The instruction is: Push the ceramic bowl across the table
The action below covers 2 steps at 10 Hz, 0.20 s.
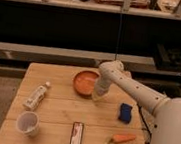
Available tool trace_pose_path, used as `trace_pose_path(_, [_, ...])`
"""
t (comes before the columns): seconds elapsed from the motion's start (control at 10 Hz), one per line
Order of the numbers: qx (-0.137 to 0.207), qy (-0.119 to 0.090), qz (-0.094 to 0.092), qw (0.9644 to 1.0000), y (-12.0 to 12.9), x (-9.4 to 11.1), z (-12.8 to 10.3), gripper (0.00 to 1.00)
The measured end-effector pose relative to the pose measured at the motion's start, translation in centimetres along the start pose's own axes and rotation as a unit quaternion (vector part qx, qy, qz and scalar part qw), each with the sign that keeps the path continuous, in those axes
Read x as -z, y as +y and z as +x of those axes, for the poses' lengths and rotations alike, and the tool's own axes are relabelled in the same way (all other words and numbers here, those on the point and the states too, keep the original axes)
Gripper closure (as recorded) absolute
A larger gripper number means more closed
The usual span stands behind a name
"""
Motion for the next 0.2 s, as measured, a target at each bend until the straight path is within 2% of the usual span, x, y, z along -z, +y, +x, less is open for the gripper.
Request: trace_pose_path(0.2, [0.000, -0.003, -0.001, 1.0000, -0.01, -0.02, -0.03, 0.97])
